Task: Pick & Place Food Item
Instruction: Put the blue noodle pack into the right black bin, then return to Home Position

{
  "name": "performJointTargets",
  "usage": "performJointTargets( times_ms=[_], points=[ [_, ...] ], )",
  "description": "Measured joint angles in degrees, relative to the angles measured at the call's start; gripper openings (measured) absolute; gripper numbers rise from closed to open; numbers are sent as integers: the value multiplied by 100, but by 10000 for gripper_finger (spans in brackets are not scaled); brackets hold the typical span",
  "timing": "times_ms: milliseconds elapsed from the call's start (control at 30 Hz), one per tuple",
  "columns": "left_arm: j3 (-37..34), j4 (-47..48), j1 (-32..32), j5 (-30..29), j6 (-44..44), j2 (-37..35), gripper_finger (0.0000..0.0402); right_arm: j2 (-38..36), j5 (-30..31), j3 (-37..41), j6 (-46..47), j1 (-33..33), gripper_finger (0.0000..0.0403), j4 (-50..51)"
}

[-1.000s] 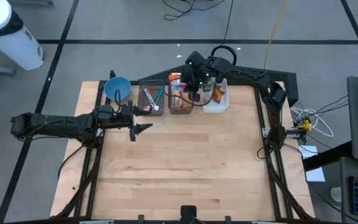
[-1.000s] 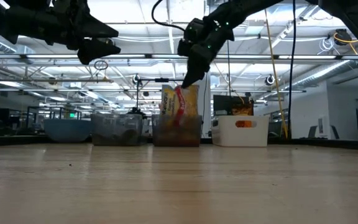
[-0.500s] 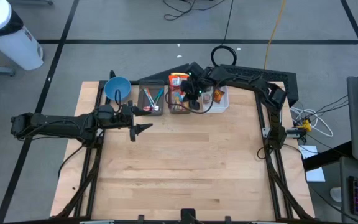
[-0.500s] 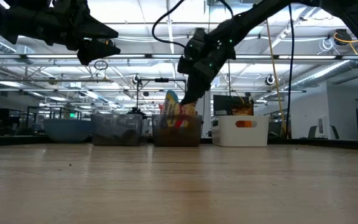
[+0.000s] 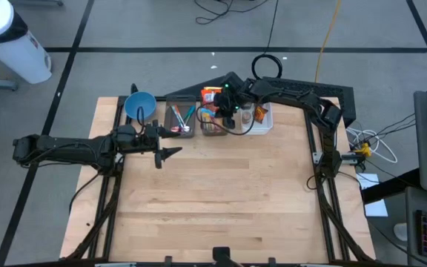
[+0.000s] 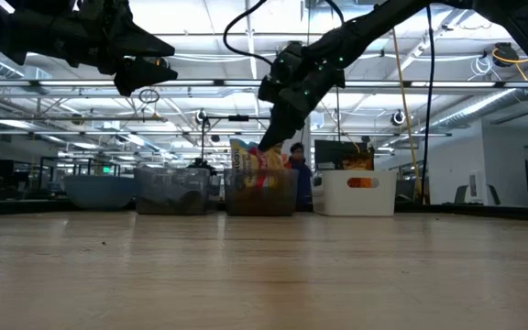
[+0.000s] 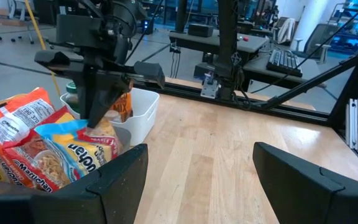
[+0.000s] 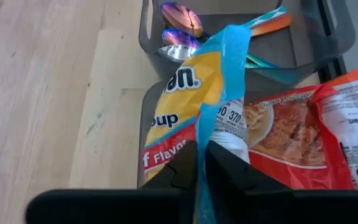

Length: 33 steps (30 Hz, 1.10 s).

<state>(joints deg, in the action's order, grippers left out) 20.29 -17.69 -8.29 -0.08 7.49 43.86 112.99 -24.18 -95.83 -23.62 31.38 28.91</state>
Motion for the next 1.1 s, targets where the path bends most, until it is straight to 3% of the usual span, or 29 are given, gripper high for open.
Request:
performJointTargets(
  times_ms=[367,500,633,767,867,1100],
  points=[
    [0,3,0,-3,-26,0,301,-158,224,9,18,61,171,-2],
    [6,-49,0,-46,-140,0,301,-502,828,3,-115,72,202,-106],
    [232,-17,-69,-47,-281,0,301,-965,929,2,-98,73,215,-166],
    [474,271,-179,-161,-418,-83,297,-1470,926,39,195,76,211,13],
    [627,462,-288,-214,-450,-265,269,-2055,920,515,403,61,186,-144],
    [629,1403,-489,-157,-435,-1233,123,-4051,897,2970,937,34,71,-1711]
  ],
)
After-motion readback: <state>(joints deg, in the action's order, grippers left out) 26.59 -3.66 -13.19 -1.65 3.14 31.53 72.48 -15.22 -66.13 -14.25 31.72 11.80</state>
